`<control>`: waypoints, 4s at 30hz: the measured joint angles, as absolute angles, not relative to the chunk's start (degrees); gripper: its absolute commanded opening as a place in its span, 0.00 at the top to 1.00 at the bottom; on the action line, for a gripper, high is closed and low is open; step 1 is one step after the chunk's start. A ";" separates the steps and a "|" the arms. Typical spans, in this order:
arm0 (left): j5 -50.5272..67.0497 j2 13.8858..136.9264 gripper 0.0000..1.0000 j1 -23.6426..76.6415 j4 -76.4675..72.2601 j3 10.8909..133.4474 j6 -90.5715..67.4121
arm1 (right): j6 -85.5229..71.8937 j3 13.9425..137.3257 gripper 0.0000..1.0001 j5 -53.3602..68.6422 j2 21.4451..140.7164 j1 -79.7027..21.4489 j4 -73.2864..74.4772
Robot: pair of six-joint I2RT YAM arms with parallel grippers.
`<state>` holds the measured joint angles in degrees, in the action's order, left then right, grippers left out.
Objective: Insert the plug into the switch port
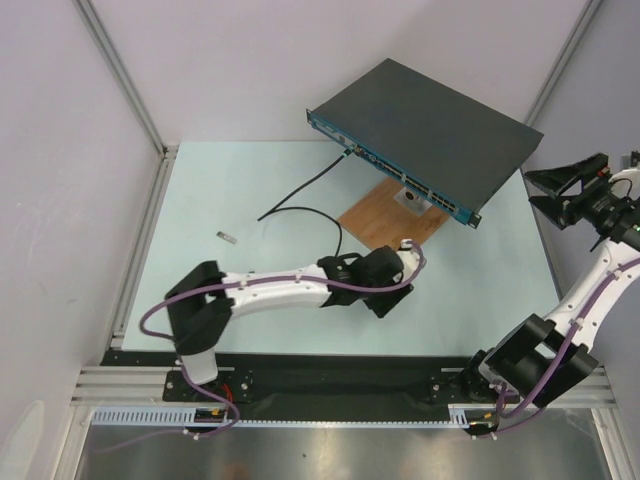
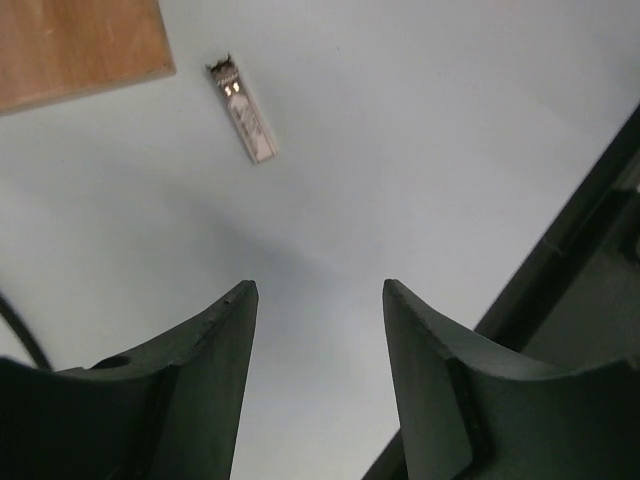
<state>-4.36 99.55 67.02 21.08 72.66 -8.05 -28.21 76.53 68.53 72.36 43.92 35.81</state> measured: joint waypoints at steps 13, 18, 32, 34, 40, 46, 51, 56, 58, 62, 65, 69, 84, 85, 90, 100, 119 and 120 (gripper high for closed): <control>-7.35 117.84 0.47 66.96 23.55 88.31 -10.57 | -24.27 78.15 0.04 71.02 71.77 46.37 39.20; -8.47 122.04 0.48 66.35 24.67 93.67 -11.22 | -23.33 78.43 0.05 71.55 71.57 46.70 39.75; -10.22 128.92 0.54 63.68 27.07 99.63 -13.54 | -21.26 78.46 0.07 72.66 71.59 47.88 41.82; -10.15 129.88 0.55 63.37 27.18 101.23 -13.56 | -20.86 78.46 0.07 72.71 71.59 47.90 41.98; -9.21 132.79 0.65 62.24 27.53 105.32 -14.04 | -19.79 78.46 0.10 72.73 71.61 47.90 42.74; -8.16 132.79 0.79 61.52 27.55 105.21 -15.40 | -19.14 79.00 0.12 72.79 71.70 47.94 43.70; -7.97 130.63 1.00 61.52 26.44 102.04 -16.62 | -18.98 79.53 0.15 73.08 71.70 48.03 44.14; -6.33 123.44 1.00 61.54 27.97 92.60 -18.11 | -17.47 81.49 0.15 73.58 71.70 48.03 46.00; -5.06 118.06 1.00 61.63 28.99 87.42 -19.07 | -16.34 83.37 0.15 73.69 71.70 48.03 47.16; -2.66 105.97 1.00 62.13 29.32 79.75 -19.55 | -14.96 86.85 0.14 73.97 71.64 48.03 48.80; -0.62 96.05 1.00 62.52 29.12 77.03 -19.44 | -14.74 88.01 0.13 73.89 70.94 47.94 48.97; 0.25 86.83 1.00 62.63 28.93 78.43 -16.97 | -14.81 89.58 0.13 72.25 69.69 45.43 49.08; -5.48 78.72 1.00 42.33 26.74 96.79 -18.22 | -20.10 93.01 0.11 48.38 63.40 3.03 35.33; -5.52 78.56 1.00 42.24 25.82 97.17 -19.16 | -19.79 93.03 0.12 46.19 63.55 -1.41 34.57; -5.74 77.71 1.00 42.35 22.85 97.21 -22.55 | -17.28 93.23 0.16 29.15 66.78 -22.76 31.09; -5.37 76.58 1.00 41.23 20.84 97.19 -29.26 | -13.08 99.44 0.22 13.43 78.87 -38.85 27.59; -3.79 75.85 0.91 39.24 19.55 96.31 -36.49 | -9.06 100.75 1.00 8.86 81.95 -42.94 24.23; -3.77 75.85 0.86 39.22 19.49 96.31 -36.58 | -8.91 100.75 1.00 9.06 81.95 -42.61 24.21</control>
<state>-3.77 75.85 39.22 19.49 96.31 -36.58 -8.91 100.75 9.06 81.95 -42.61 24.21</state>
